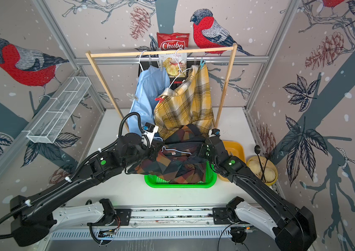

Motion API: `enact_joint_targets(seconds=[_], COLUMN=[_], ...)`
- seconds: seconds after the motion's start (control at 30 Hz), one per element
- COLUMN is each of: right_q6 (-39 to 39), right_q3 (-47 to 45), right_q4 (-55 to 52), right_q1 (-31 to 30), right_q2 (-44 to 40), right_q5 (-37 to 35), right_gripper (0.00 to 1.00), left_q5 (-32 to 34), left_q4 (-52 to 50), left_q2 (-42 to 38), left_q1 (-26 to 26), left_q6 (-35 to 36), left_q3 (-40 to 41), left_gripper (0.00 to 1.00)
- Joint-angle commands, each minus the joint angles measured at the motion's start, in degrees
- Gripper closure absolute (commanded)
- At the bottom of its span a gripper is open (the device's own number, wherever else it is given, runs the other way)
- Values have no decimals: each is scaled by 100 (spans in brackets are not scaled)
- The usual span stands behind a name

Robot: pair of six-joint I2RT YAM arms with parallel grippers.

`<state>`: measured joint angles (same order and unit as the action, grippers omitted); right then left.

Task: Remove the clothespins securing long-sleeve shirts to the hanger
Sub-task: Remove the long-sleeve shirt from the hanger.

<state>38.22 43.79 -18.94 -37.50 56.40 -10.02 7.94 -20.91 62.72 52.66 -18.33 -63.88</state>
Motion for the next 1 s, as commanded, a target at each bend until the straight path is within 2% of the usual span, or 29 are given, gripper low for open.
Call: enact_joint_targets(seconds=[0.0,0.23,0.37,0.47,0.63,0.97], right_q6=[160,155,160,156,141,127], right_q3=[-29,-187,-160,-161,-348,-521], right_q4=[23,303,277,153,171,275], right_q1=[-74,-75,-83,-83,32,560], right_q2=[-16,-512,-586,-653,-820,-657], right_q5=[-44,489,649,465,290,463], right_gripper=[100,100,100,100,100,100], left_q5=[451,260,427,734,1056,798], left_q4=[616,797,913,863,837,740], left_q2=[139,577,758,817,579,141], left_q1=[-28,-48,-47,-50,-120,-134], left_q6=[-277,-306,-347,-338,-294,-322], left_q3=[-178,-270,-292,-370,-383,-305], left_gripper=[100,100,100,100,100,100])
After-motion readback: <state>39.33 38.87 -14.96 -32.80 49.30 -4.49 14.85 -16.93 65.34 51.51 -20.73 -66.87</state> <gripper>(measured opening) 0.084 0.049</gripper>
